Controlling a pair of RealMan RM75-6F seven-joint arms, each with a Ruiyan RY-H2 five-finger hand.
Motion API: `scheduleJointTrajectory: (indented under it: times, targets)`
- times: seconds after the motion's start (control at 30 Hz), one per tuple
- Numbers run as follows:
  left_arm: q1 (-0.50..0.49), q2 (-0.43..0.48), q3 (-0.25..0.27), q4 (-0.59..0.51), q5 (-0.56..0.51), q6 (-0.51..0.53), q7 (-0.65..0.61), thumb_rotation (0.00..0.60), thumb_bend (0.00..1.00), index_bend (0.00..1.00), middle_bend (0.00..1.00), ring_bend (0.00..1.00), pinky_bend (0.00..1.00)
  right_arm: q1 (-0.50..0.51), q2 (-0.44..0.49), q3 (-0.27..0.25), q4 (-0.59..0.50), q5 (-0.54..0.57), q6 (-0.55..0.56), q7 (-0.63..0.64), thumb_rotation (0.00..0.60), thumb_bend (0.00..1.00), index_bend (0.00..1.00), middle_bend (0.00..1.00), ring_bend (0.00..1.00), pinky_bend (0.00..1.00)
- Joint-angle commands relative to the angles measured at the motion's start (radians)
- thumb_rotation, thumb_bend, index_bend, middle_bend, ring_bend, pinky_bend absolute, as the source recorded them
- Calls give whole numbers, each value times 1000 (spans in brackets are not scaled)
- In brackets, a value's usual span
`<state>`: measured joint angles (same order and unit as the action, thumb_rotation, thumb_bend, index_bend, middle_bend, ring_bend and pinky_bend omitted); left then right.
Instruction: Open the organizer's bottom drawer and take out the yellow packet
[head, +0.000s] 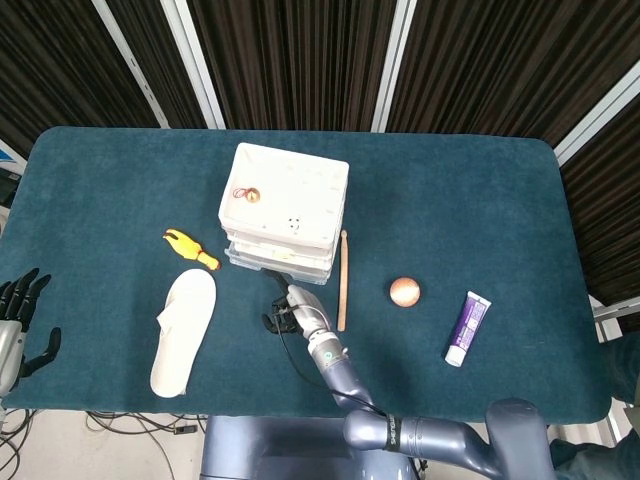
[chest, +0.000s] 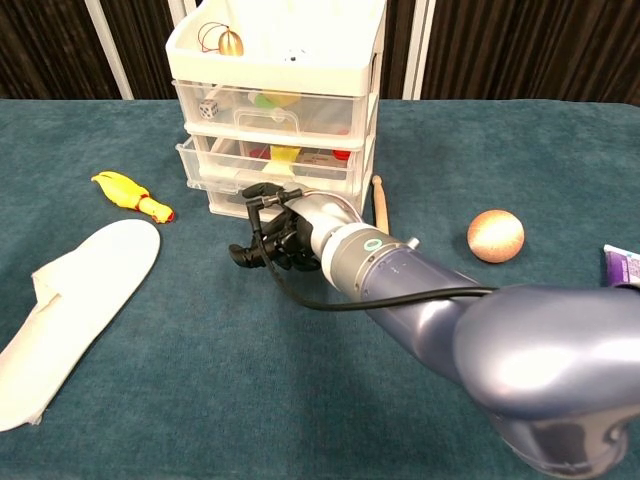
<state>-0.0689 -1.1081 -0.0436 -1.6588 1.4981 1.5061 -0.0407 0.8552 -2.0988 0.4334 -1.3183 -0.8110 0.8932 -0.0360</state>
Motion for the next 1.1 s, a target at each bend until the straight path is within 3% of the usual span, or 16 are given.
scheduleJointTrajectory:
  times: [0.03, 0.3, 0.6, 0.83, 1.1]
  targets:
    - [0, 0, 1, 0, 1, 0, 2, 600, 466, 30, 0, 0, 0, -15, 23, -28, -53, 13, 14, -40, 600, 467, 117, 781, 823, 987]
    - [0, 0, 3, 0, 7, 2, 3, 600, 466, 30, 0, 0, 0, -42, 94, -75, -232, 11, 67, -130, 600, 466, 117, 781, 822, 987]
    - [1, 2, 3, -3, 5, 2, 4, 600, 466, 35, 0, 0, 0, -20, 178, -36, -354, 59, 112, -241, 600, 467, 108, 781, 822, 987]
    - [0, 2, 4, -5, 6, -1, 4, 600, 466, 35, 0, 0, 0, 1, 214, -20, -383, 102, 145, -306, 600, 467, 90, 781, 822, 987]
    - [0, 4, 3, -7, 4, -2, 1, 600, 466, 36, 0, 0, 0, 40, 214, -6, -344, 146, 172, -361, 600, 467, 85, 783, 826, 986]
